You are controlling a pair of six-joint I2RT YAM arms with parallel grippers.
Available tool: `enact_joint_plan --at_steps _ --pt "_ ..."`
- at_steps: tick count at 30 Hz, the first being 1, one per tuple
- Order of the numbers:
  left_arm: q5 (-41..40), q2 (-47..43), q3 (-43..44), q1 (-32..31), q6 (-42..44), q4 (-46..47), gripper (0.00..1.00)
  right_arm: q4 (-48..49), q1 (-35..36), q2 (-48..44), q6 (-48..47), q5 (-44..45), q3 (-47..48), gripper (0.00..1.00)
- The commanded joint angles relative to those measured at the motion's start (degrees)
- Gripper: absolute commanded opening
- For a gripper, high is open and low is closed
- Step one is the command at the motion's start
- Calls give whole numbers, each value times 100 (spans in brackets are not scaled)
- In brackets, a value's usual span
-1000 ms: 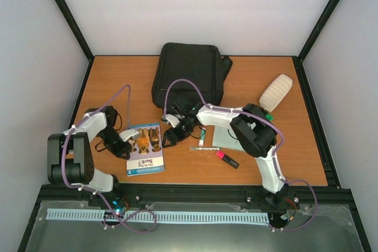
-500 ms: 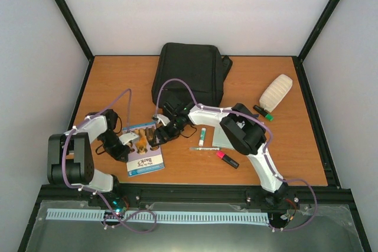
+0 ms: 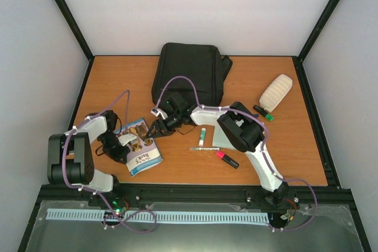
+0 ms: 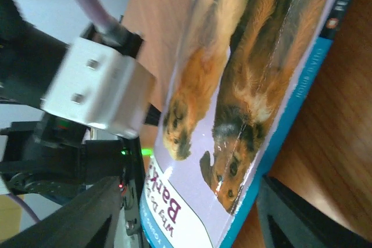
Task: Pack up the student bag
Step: Pick up the book from the center of the board.
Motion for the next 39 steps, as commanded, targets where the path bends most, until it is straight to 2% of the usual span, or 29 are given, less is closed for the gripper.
enact_joint_plan --at_steps 1,4,7,10,17,21,25,26,29,32,39 --pt "193 148 -135 -25 -118 829 1 279 319 -77 48 -891 311 62" --pt "184 153 -130 -25 -126 826 1 80 323 -177 -128 -807 284 53" --pt "168 79 -163 -25 -100 822 1 -667 368 -348 -625 -279 376 44" --pt "144 34 -186 -25 -99 847 1 -1185 402 -270 -867 -145 575 42" --pt "129 102 -149 -25 -154 846 1 -1149 411 277 -635 -772 974 35" --pt "107 88 -158 -25 -176 873 1 -1452 436 335 -824 -554 1064 22" --pt "69 65 -158 -25 -201 889 1 -2153 515 302 -1088 303 1300 8" --pt "60 55 -165 -27 -210 895 1 -2148 516 306 -1055 308 1303 8" --pt "76 42 -174 -25 -214 899 1 -2167 517 363 -1030 263 1333 16" --pt "88 68 -158 -25 -199 907 1 -2169 517 460 -995 171 1358 17" --pt "82 57 -158 -29 -220 922 1 -2501 510 502 -1152 826 1407 33"
